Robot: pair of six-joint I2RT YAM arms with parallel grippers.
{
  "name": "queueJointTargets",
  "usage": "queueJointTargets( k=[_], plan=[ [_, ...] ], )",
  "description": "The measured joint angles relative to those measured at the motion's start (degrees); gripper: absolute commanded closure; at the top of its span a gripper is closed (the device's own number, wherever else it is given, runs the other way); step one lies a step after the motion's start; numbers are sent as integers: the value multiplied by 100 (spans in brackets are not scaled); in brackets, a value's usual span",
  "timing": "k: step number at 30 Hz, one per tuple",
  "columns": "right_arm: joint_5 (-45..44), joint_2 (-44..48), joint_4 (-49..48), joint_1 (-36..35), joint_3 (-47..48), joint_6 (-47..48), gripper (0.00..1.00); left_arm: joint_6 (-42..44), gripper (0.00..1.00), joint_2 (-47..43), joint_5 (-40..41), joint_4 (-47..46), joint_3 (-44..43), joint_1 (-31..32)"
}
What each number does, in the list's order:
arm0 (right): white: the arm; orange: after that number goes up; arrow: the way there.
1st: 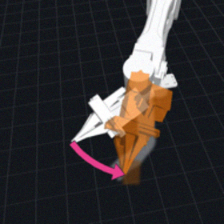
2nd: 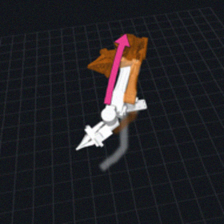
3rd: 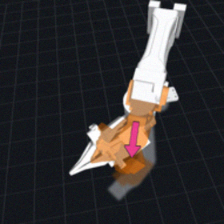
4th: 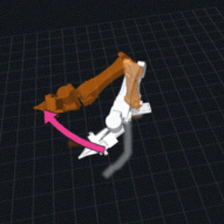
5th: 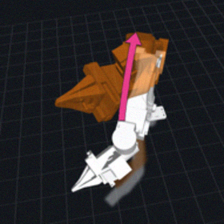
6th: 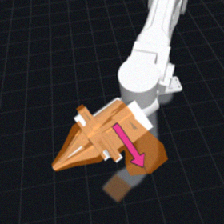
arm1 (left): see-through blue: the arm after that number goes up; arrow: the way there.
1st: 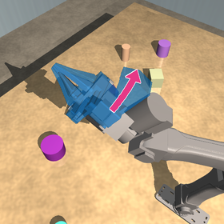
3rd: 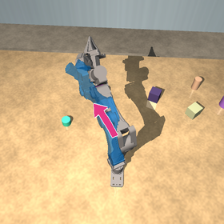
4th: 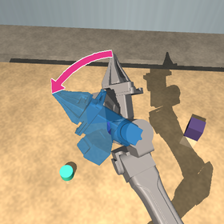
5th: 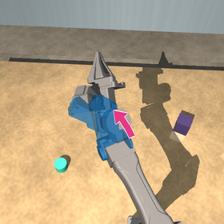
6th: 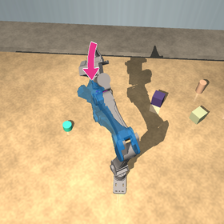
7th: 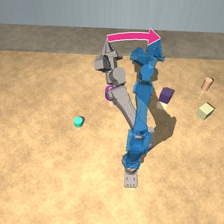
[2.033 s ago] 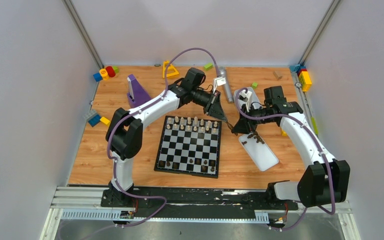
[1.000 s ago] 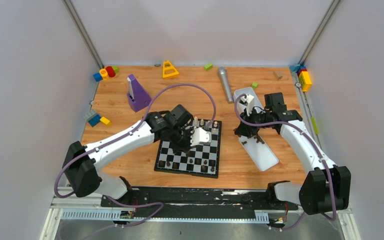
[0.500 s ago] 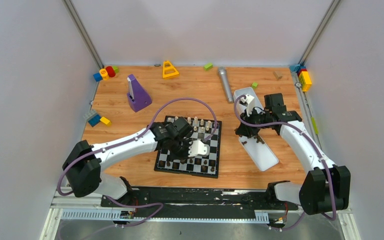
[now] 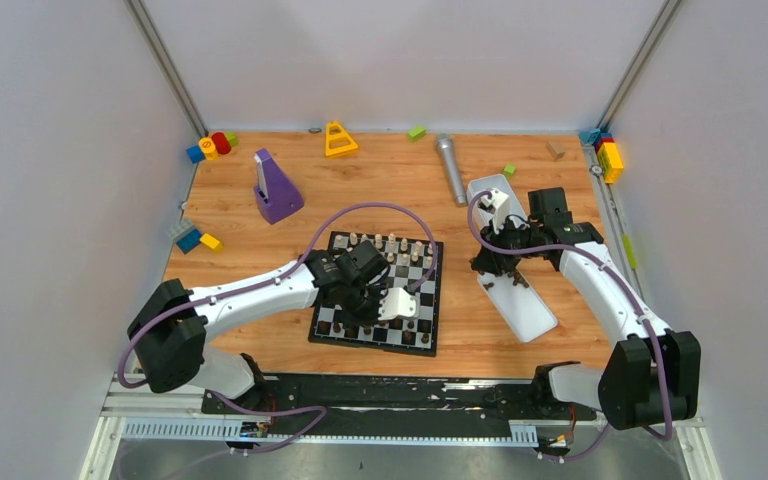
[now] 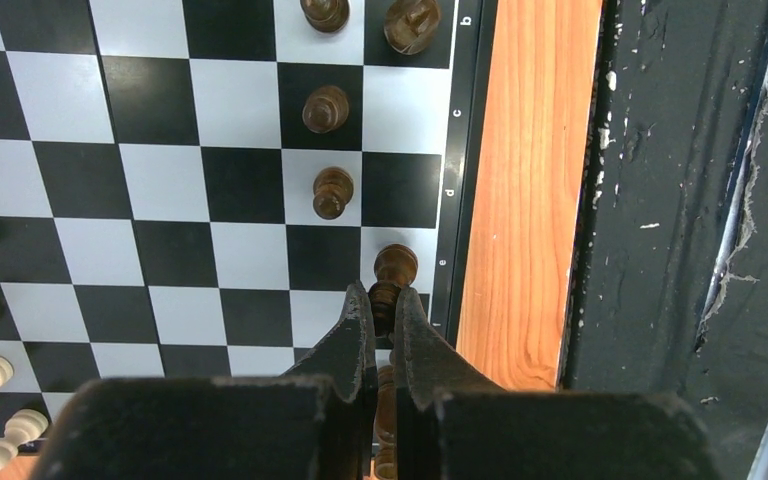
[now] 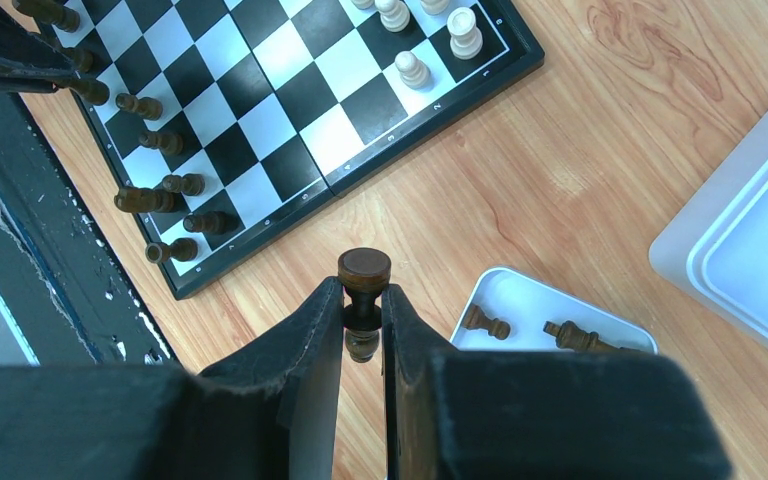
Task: Set up the chess pieces on the board
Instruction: Place the chess piece on the chessboard.
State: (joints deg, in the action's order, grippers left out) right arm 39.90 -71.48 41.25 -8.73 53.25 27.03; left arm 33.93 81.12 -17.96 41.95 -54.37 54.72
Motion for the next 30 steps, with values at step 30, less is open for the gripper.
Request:
queueJointTargets(
  k=[30],
  plan=[
    [-42, 0, 0, 0, 0, 0, 100, -37, 64, 92, 13, -87, 125, 7]
  ],
)
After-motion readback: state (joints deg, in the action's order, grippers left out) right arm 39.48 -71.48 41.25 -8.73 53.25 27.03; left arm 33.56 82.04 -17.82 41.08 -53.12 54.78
